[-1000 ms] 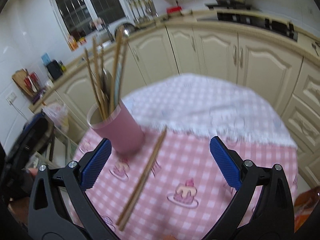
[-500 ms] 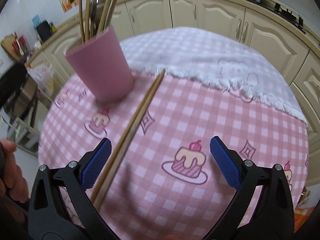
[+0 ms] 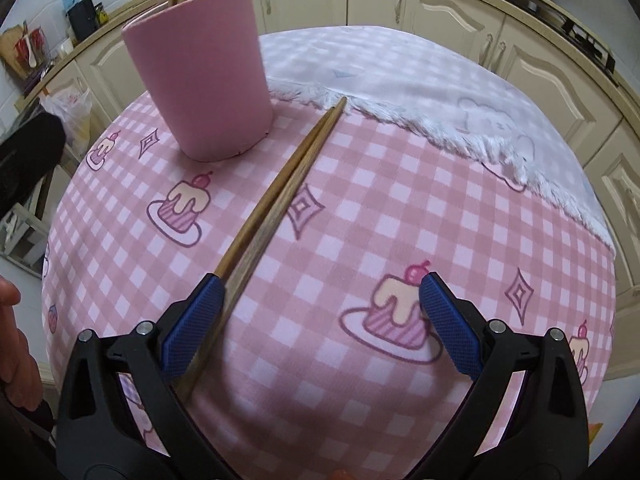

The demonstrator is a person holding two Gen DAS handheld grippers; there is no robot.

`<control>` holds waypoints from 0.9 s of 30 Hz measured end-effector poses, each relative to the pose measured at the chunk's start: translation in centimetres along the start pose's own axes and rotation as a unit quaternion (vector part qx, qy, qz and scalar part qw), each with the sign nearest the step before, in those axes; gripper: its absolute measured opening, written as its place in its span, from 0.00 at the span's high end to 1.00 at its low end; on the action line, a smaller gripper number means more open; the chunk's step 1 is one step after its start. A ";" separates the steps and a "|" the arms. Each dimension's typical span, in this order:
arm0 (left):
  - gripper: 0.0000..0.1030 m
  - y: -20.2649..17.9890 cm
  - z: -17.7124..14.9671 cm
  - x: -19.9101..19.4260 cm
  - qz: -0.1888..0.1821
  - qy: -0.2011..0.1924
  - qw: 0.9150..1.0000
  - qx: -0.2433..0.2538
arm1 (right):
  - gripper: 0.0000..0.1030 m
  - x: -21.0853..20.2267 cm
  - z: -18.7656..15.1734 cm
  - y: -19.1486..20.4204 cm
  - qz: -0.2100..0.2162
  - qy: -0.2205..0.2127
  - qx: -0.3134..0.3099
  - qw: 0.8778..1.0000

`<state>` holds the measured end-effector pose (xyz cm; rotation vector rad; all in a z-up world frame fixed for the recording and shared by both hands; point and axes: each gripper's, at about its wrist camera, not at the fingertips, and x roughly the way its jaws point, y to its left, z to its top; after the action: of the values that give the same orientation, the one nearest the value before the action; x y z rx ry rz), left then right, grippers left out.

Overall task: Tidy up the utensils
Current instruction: 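Withdraw both grippers from the cup back toward the last chopsticks, then grasp one chopstick with the left gripper while the right gripper grasps another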

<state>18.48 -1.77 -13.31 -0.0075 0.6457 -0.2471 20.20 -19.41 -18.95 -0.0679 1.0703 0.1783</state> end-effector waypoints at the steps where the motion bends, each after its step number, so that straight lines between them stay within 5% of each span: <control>1: 0.05 0.0 0.0 0.1 0.000 0.003 1.000 0.001 | 0.06 0.4 0.1 0.5 -0.006 0.004 -0.011 1.000; 11: 0.05 -1.3 -0.6 2.6 0.000 0.060 0.997 0.048 | 0.06 0.3 -0.6 -2.4 -0.020 -0.009 0.003 1.000; 25: 0.06 -4.3 -1.2 8.5 -0.007 0.151 0.982 0.116 | 0.06 0.4 -0.3 -6.4 -0.021 -0.003 0.003 1.000; 27: 0.14 -4.8 -1.4 9.0 -0.013 0.160 0.979 0.126 | 0.06 0.4 0.0 -6.7 -0.019 0.001 -0.002 1.000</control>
<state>23.53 -8.41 -19.37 0.2729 0.9308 -0.3579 21.57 -25.92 -19.55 -0.0920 1.0697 0.1465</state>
